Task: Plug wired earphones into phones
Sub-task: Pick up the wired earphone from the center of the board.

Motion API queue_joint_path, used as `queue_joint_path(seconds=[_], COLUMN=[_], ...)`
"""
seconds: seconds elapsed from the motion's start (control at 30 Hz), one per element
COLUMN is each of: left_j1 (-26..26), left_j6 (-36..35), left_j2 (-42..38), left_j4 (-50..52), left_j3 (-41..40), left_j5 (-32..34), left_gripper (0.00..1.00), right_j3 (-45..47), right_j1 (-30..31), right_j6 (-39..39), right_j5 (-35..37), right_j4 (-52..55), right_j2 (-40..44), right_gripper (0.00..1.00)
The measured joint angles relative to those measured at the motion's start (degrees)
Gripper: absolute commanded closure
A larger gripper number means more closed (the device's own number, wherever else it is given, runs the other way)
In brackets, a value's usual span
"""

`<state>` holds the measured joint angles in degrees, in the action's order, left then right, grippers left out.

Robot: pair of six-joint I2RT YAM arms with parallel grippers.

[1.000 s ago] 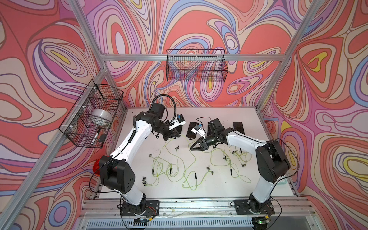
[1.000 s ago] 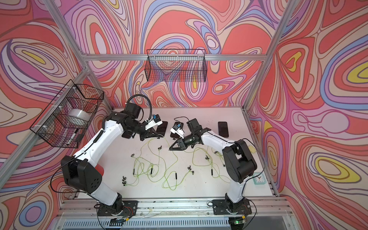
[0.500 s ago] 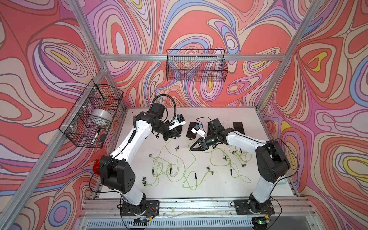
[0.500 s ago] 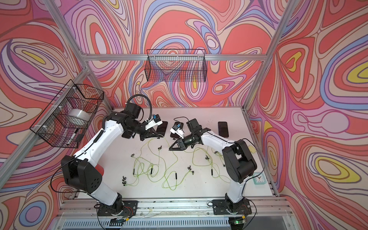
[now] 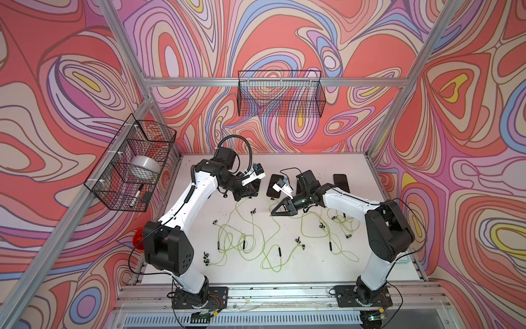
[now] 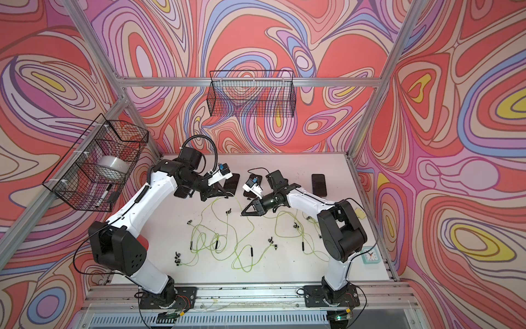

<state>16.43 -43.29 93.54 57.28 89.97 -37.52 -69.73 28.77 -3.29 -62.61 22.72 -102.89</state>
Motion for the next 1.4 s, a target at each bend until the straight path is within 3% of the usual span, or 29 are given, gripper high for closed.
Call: queue_joint_path(seconds=[0.63,0.97,1.4], left_j1=[-0.31,-0.31,-0.37], left_j6=[-0.02,-0.02,2.23], left_j2=[0.35,0.35,0.13], left_j4=[0.09,0.15,-2.51], left_j3=[0.15,0.15,-0.59], left_j5=[-0.85,-1.03,0.33], left_gripper=[1.00,1.00,1.00], right_j3=[0.76,0.81,1.51], right_j1=[0.17,0.17,0.20], right_j6=[1.38,1.92,3.69], right_j5=[0.02,0.00,0.00], right_j4=[-1.95,-2.67,-4.17], right_j2=[0.00,0.00,0.02], right_gripper=[0.80,0.84,1.00])
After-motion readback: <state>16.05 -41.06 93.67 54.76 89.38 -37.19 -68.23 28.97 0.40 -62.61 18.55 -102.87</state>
